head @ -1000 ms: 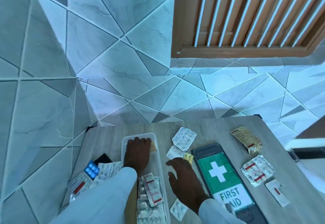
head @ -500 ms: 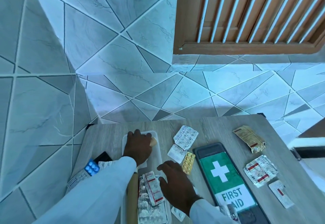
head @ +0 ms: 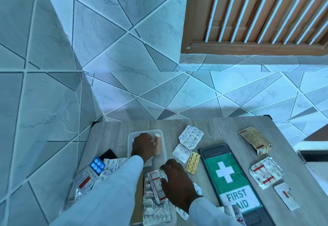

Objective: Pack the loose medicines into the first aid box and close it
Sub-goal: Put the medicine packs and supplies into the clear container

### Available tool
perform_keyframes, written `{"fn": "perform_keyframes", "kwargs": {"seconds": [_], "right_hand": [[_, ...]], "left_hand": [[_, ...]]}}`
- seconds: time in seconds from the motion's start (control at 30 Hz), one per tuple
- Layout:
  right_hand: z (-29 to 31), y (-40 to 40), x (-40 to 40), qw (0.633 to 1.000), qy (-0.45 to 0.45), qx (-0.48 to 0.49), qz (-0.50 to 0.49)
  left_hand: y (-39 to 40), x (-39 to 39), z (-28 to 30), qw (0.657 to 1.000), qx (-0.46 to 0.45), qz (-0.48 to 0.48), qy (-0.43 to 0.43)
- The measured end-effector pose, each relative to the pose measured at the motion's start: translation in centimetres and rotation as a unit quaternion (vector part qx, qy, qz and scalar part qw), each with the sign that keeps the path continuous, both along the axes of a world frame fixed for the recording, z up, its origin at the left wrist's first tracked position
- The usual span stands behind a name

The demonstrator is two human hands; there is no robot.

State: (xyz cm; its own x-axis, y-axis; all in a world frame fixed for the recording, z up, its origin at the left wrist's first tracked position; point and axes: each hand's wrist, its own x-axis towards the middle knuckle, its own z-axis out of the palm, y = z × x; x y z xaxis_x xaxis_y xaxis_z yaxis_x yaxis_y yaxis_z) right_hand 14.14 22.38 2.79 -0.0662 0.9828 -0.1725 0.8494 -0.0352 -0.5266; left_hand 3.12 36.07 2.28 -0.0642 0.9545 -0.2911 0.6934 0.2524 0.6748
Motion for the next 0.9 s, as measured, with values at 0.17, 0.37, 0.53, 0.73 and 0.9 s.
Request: {"fn": "perform_keyframes", "kwargs": {"seconds": [0.17,0.37,0.53,0.73,0.9], "right_hand": [[0.2,0.1,-0.2,0.999,-0.046,-0.016,0.011],[0.2,0.2,-1.1,0.997,-0.069,-0.028,0.003],[0.2,-0.8,-1.5,0.998,-0.047,-0.029,-0.022],[0.8,-2.9,-1.8,0.995,0.017,-0.004,-0.096],[0.6,-6.3,2.0,0.977,0.032,-0.032,-0.210]], "left_hand": [[-1.0,-2.9,0.3,0.996,0.035,-0.086,0.015],[-4.1,-4.2,1.5,0.946,0.059,-0.254,0.193],[-6.2,-5.0,1.7,0.900,0.087,-0.311,0.294],[-6.8,-4.4,2.1,0.897,0.125,-0.300,0.299],[-9.2,-5.5,1.2,0.966,0.195,-0.164,0.054]]}}
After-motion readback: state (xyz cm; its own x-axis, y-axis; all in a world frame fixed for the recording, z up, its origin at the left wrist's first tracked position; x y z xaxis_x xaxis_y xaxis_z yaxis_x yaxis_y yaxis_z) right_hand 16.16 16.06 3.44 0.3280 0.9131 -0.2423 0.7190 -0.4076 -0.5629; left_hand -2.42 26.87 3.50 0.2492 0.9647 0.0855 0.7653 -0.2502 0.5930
